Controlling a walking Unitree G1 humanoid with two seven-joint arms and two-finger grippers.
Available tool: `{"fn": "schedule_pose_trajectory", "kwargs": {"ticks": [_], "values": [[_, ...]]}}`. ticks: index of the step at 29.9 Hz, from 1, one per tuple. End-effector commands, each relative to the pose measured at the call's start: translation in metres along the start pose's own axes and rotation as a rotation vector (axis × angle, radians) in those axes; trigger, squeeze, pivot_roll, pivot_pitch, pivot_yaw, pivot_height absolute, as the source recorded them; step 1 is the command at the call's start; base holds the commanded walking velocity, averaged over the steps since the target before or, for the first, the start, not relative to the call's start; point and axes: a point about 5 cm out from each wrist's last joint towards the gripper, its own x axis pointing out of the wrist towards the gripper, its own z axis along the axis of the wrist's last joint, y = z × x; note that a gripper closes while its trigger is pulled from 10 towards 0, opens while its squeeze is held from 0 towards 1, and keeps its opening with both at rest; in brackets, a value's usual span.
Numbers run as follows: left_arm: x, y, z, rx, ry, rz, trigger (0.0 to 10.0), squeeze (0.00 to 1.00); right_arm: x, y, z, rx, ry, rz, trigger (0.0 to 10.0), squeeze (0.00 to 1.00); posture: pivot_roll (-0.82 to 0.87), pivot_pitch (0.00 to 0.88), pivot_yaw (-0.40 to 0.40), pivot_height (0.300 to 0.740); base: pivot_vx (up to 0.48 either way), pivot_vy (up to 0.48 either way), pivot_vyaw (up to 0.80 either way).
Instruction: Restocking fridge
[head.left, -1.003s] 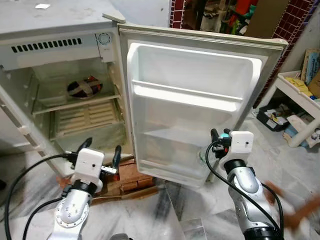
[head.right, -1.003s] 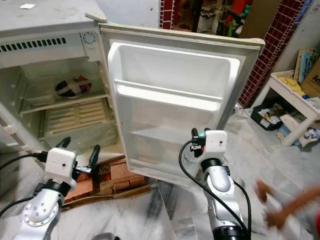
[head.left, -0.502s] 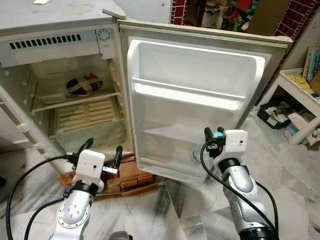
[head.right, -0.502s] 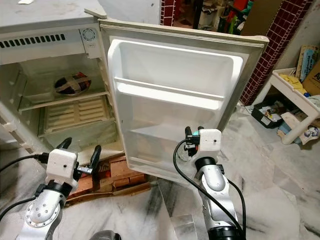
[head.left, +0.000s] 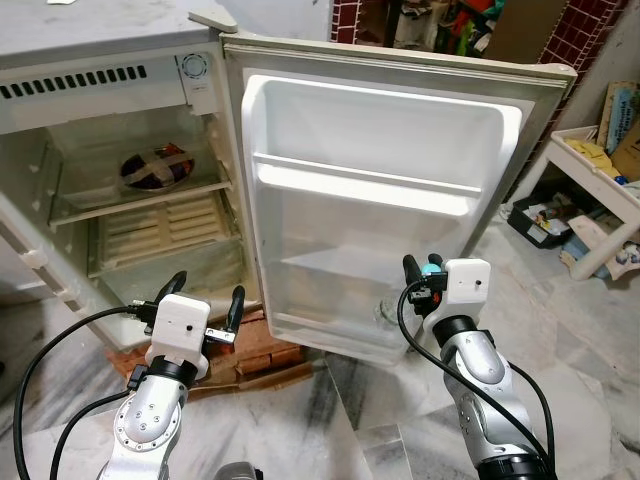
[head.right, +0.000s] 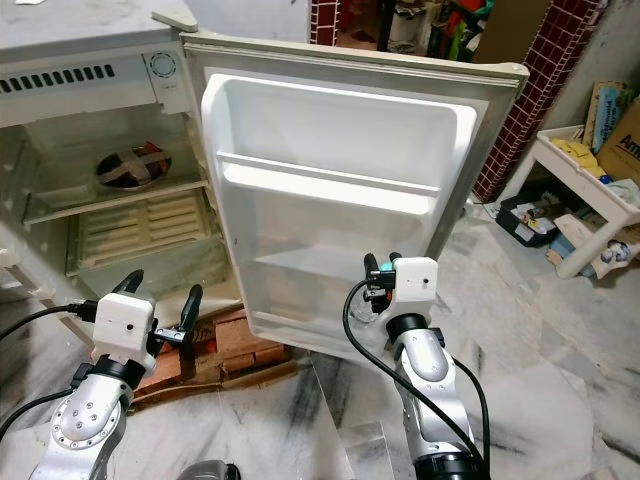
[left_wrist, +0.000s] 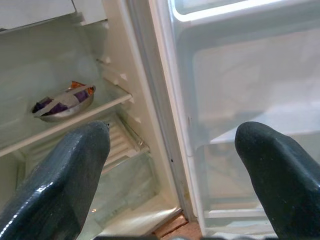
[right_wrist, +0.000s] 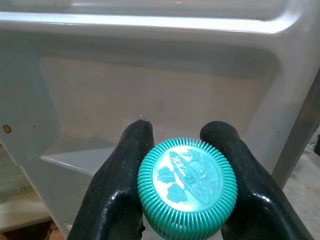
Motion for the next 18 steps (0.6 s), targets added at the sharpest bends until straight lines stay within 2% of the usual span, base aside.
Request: {"fn": "schedule_pose_trajectory", "kwargs": {"ticks": [1, 7, 12, 18], "values": [[-0.0015, 0.0002, -0.0015, -0.002, 0.008, 0.005, 10.0, 0.0, 0.0007, 0.0028, 0.0103, -0.005, -0.04, 0.019, 10.0, 0.0, 0.09, 0.085, -0.041, 0.732, 0.0, 0.0, 0.0], [-0.0009, -0.0006, -0.0013, -0.006, 0.007, 0.005, 10.0, 0.0, 0.0006, 0.0029, 0.0102, -0.003, -0.037, 0.025, 10.0, 0.0, 0.08, 0.086, -0.041, 0.732, 0.0, 0.0, 0.0], [-0.0001, -0.001, -0.0018, -0.008, 0.009, 0.007, 10.0, 0.0, 0.0015, 0.0035, 0.0104, -0.001, -0.038, 0.03, 10.0, 0.0, 0.08, 0.086, -0.044, 0.692, 0.0, 0.0, 0.0], [-0.0004, -0.0011, -0.0027, -0.005, 0.011, 0.008, 10.0, 0.0, 0.0019, 0.0058, 0.011, 0.009, -0.05, 0.048, 10.0, 0.0, 0.08, 0.085, -0.044, 0.692, 0.0, 0.0, 0.0]]}}
